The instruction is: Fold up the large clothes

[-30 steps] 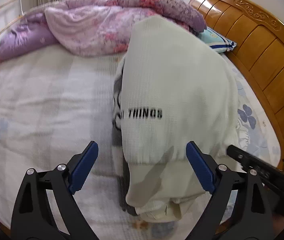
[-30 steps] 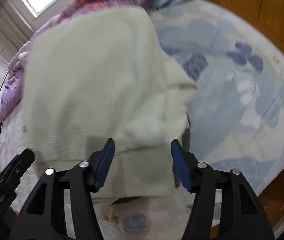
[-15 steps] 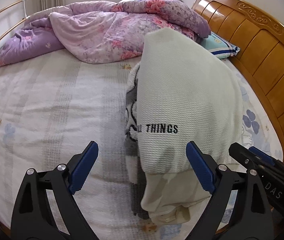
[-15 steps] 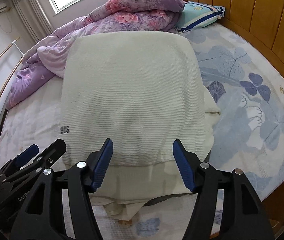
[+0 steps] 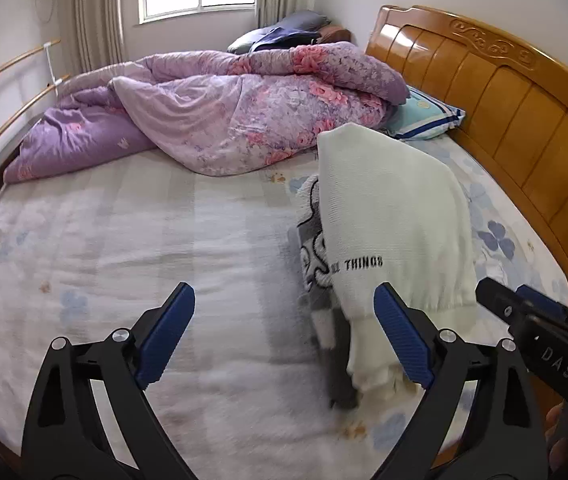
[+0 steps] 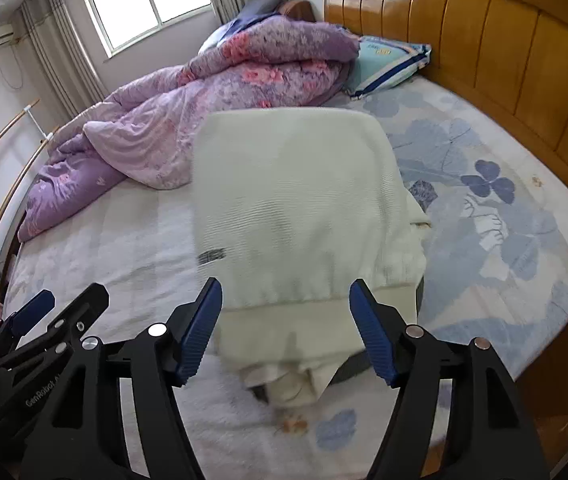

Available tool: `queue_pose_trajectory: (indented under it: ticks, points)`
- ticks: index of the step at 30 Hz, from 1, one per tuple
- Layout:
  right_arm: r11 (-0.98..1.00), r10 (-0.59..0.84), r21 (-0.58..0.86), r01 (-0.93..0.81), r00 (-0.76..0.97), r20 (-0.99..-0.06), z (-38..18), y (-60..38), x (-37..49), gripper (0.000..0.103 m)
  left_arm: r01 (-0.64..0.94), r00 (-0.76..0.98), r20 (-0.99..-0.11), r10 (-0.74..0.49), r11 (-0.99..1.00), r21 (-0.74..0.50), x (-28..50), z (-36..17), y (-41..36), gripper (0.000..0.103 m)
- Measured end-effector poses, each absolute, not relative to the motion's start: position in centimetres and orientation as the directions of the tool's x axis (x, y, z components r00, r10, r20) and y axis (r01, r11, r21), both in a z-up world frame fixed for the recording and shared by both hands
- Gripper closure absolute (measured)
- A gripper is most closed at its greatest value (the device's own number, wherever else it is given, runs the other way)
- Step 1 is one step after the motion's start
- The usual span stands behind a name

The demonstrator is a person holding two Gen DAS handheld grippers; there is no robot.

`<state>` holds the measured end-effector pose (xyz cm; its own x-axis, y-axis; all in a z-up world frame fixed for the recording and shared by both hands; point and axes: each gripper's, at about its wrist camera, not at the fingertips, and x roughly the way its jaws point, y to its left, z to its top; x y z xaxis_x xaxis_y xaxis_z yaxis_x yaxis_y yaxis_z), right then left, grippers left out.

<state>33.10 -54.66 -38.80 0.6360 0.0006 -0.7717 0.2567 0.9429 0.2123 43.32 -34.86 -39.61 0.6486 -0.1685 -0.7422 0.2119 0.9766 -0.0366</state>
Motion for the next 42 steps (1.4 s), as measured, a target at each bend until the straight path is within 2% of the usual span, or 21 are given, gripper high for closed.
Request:
queue_pose_trajectory:
  ticks: [5,12,17,27,29,42]
  points:
    - [0.945,-0.059,0.167,0.281,0.65,-0.758,-35.1,-49.8,29.0,0.028,0.265,0.662,-0.723,-0.2,0.964,-0.024,39.5,-36.4,-30.3,0.011]
    - [0.949,-0.081,0.155,0.273,0.689,-0.72,-31.7,-41.5,25.0,0.027,0.273,0.727,-0.658,-0.196,0.962,0.015,35.0,-32.1,-21.9,0.011]
    - [0.948,-0.099,0.148,0.28,0.706,-0.701,-29.6,-36.4,23.2,0.017,0.264,0.762,-0.615,-0.202,0.964,0.011,32.4,-29.5,-16.2,0.011]
    - [0.968,-0.118,0.081,0.237,0.716,-0.688,-25.0,-29.1,20.8,0.016,0.217,0.773,-0.604,-0.192,0.976,-0.033,29.7,-24.9,-8.6,0.009]
    - [0.972,-0.119,0.067,0.225,0.718,-0.685,-24.0,-27.9,20.2,0.013,0.21,0.774,-0.606,-0.182,0.977,-0.025,29.3,-24.0,-7.6,0.009]
    - [0.989,-0.091,0.028,0.147,0.736,-0.67,-19.0,-23.8,18.3,0.012,0.17,0.811,-0.566,-0.149,0.985,-0.016,26.4,-18.3,-3.6,0.009]
